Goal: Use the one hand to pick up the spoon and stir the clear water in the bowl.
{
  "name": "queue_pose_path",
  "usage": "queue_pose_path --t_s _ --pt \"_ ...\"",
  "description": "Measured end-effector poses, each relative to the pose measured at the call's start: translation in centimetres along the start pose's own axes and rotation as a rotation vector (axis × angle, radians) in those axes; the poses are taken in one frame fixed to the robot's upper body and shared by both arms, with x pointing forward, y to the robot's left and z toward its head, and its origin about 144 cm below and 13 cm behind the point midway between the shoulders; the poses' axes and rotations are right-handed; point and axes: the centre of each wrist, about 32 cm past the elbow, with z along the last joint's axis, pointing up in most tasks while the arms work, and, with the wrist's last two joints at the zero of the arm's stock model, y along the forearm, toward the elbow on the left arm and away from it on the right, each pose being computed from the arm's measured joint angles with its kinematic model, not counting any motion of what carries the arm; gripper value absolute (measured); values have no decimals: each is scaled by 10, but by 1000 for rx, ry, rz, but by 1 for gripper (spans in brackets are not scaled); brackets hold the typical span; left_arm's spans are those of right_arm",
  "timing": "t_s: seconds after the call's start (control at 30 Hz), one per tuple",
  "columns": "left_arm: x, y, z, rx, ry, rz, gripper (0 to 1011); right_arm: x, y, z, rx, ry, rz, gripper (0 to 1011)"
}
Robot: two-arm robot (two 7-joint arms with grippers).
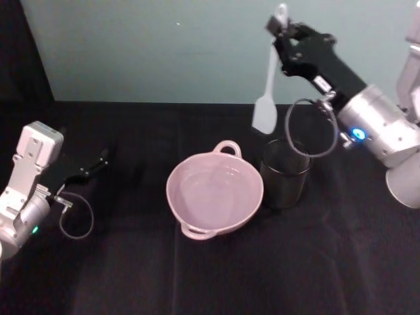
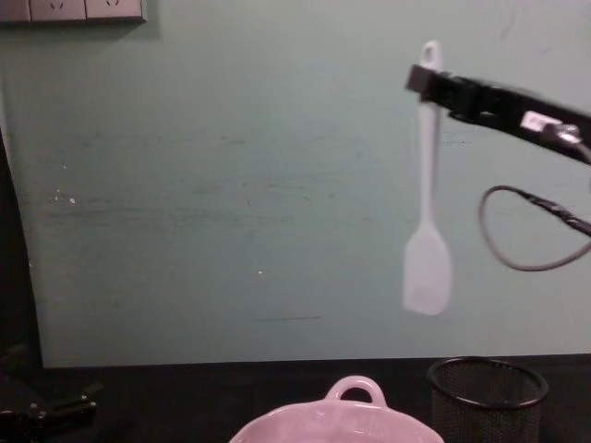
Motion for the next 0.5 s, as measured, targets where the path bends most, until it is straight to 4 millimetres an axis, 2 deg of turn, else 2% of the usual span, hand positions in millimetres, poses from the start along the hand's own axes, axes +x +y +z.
queue_pose_path --t_s 0.27,0.5 --pt "0 0 0 0 0 0 1011 11 -19 -3 -36 -13 -74 126" --pt "0 0 0 0 0 0 1011 24 -29 -26 -90 27 -140 126"
